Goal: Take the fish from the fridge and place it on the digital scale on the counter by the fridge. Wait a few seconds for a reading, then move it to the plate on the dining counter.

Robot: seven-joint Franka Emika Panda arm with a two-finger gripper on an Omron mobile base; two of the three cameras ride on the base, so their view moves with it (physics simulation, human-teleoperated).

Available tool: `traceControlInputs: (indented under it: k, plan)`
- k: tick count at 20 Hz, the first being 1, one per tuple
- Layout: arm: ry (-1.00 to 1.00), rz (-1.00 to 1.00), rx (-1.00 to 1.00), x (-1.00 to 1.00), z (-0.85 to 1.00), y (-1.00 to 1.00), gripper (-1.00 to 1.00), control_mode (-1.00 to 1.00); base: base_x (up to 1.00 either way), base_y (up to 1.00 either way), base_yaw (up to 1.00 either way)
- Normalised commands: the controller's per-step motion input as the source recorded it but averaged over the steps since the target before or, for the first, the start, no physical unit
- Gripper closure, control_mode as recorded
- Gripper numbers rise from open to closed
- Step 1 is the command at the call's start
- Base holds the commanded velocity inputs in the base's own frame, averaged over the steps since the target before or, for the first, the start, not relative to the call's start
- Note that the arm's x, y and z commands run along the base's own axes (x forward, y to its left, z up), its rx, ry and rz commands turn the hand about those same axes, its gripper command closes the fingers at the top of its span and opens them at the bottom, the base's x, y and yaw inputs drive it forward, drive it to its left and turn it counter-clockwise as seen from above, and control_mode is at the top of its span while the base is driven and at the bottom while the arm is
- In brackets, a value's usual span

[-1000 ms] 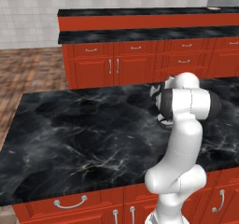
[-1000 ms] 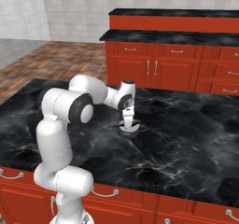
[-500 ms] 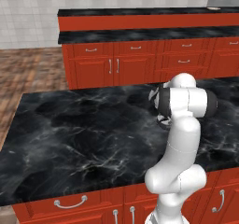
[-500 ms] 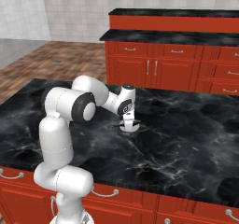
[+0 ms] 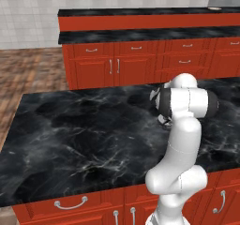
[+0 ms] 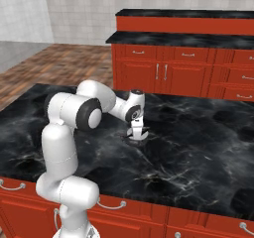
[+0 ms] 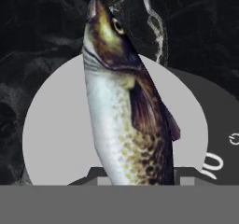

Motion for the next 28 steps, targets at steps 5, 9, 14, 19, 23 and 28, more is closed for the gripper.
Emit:
traceControlInputs:
  k: [5,9,14,19,23,28]
  plan:
    - [0.0,0.0,0.0,-0.06,0.09,0.09,1.0,-1.0,0.0,0.0,0.0]
    - [-0.06,0.0,0.0,-0.36,0.89,0.24,1.0,-1.0,0.0,0.0,0.0]
    - [-0.05,0.08,-0.02,-0.55,1.0,0.37,1.0,-1.0,0.0,0.0,0.0]
    - [-0.02,0.19,-0.1,-0.83,1.0,0.56,1.0,-1.0,0.0,0.0,0.0]
    - [-0.1,0.26,-0.17,-0.99,0.99,0.51,1.0,-1.0,0.0,0.0,0.0]
    - [-0.02,0.25,-0.09,-0.82,0.8,0.41,1.0,-1.0,0.0,0.0,0.0]
